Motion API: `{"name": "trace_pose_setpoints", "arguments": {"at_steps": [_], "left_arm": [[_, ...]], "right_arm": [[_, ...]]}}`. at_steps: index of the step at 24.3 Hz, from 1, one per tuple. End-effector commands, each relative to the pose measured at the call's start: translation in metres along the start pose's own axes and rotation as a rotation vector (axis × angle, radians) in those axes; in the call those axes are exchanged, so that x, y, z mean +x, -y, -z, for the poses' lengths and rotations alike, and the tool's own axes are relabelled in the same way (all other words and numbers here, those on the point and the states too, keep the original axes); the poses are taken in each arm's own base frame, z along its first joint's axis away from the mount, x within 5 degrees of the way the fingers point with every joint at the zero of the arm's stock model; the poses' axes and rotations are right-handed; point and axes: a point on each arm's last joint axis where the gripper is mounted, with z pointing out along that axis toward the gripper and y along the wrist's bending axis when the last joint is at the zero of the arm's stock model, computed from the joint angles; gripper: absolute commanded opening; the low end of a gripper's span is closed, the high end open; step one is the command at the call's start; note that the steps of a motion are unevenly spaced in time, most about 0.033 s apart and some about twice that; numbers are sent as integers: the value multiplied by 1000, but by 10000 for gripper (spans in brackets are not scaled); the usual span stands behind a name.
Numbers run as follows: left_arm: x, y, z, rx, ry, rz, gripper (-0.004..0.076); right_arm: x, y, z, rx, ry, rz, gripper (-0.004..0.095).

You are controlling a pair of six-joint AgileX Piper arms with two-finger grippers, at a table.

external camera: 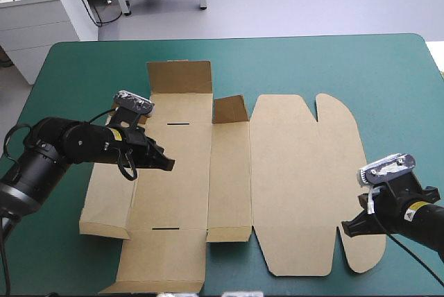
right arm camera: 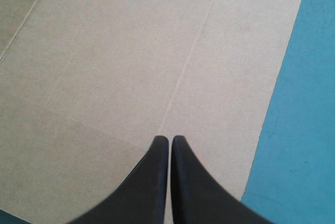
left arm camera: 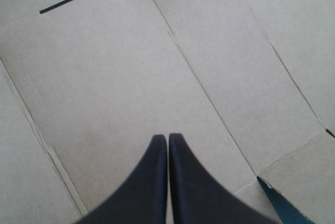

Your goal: Fold the box

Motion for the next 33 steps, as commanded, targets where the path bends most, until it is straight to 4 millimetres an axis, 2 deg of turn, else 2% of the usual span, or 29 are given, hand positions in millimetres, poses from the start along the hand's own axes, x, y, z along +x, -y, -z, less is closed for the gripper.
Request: {"name": "trace_pose_setpoints", "arguments": {"at_steps": [1, 4, 8, 9, 13, 14, 22, 23, 26, 30, 33], "left_arm": [[-20, -2, 20, 12, 77, -15, -8], [-24, -18, 26, 1, 72, 16, -6], [-20, -48, 35, 46, 71, 93, 15], [-15, -64, 42, 60, 84, 133, 15], [-1, -96, 58, 23, 100, 238, 15], [9, -112, 67, -8, 103, 289, 15], [46, -164, 102, -190, 164, 517, 14], [52, -174, 109, -246, 203, 600, 14], [60, -182, 117, -289, 219, 615, 47], [62, -185, 115, -289, 196, 555, 249], [66, -195, 104, -239, 148, 583, 518]], "right_arm": [[-8, 2, 7, 22, 69, 2, 0], [-8, 2, 7, 24, 69, 3, 0], [-8, 2, 7, 24, 69, 3, 0], [-8, 2, 7, 24, 69, 3, 0], [-8, 2, 7, 24, 69, 3, 0], [-8, 2, 7, 24, 69, 3, 0], [-8, 2, 7, 27, 74, 4, 0], [-8, 2, 7, 27, 74, 4, 0], [-8, 2, 7, 27, 74, 4, 0], [-8, 2, 7, 27, 74, 11, 0], [-8, 2, 7, 28, 77, 11, 0]]}}
